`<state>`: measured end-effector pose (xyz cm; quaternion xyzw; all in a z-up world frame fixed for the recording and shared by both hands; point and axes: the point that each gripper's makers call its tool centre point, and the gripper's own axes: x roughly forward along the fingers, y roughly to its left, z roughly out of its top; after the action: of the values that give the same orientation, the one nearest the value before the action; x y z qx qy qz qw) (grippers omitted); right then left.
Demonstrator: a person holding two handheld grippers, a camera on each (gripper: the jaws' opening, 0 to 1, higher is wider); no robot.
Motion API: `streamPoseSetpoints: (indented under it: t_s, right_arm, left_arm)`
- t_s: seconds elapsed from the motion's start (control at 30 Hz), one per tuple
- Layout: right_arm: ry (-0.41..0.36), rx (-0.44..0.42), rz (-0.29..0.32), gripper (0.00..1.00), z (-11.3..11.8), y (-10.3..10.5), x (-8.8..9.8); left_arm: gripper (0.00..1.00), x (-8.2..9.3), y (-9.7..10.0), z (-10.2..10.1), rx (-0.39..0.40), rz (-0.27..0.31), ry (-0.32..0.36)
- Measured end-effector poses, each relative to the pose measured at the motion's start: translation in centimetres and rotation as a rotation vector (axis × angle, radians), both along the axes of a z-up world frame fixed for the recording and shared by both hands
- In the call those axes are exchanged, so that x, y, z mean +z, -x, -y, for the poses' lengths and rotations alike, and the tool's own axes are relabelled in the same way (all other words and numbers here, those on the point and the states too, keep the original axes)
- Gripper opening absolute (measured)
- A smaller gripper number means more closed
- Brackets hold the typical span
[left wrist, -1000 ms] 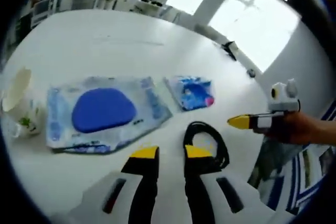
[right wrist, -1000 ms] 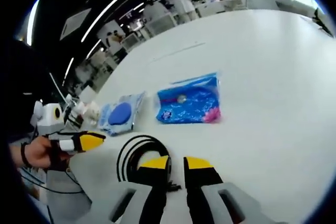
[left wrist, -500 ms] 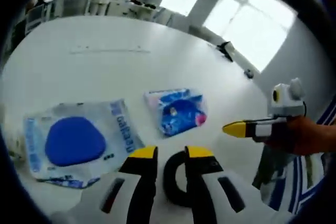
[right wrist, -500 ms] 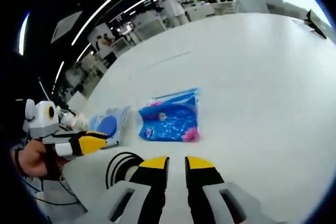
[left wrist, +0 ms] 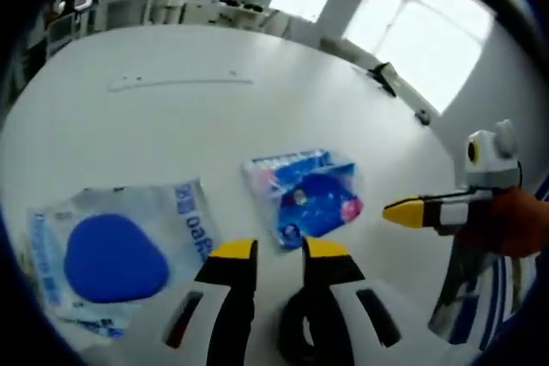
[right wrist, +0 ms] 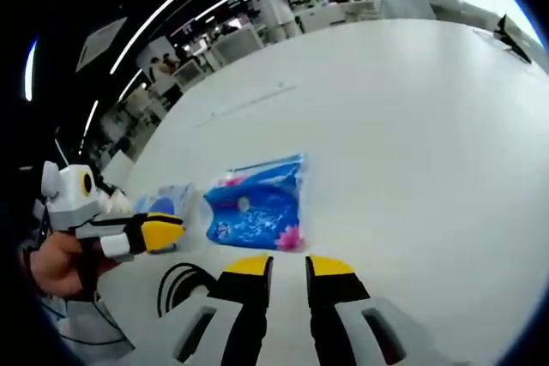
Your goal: Arrange the tabletop items into an orderly group along one side of the table until the central work area is clear of visible clutter.
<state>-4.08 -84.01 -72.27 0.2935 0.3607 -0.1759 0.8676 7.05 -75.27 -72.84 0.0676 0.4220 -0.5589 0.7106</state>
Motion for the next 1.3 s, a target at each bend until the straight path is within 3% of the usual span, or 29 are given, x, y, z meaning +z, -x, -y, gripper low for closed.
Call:
streamPoseSetpoints:
  t_s: [0.37,0.67,0.93,1.3]
  right_arm:
    - [-0.012,-0.028,0.016,0.16,2.9,-2.4,-0.7]
    - [-0.022,0.005,-0.002,0.11,2.4,-4.0,-1.7]
    - [0.009,0.021,-0.043,0.0,2.1,-2.9,-2.5]
    - [-0.006,0.003,-0.014,0.0,1.8,-2.3,-1.9]
  left_arm:
    - [0.17,-0.3,-0.4,1.8,-0.004,0.007,-0.001]
    - [0.07,-0.9,-0.8,2.5,-0.018,0.02,-0.023]
    - [0.0,-1.2,-0.8,2.2,-0.015,0.02,-0.032]
    - [0.0,-0.7,0.0,2.2,-0.035,0.029,-0.025]
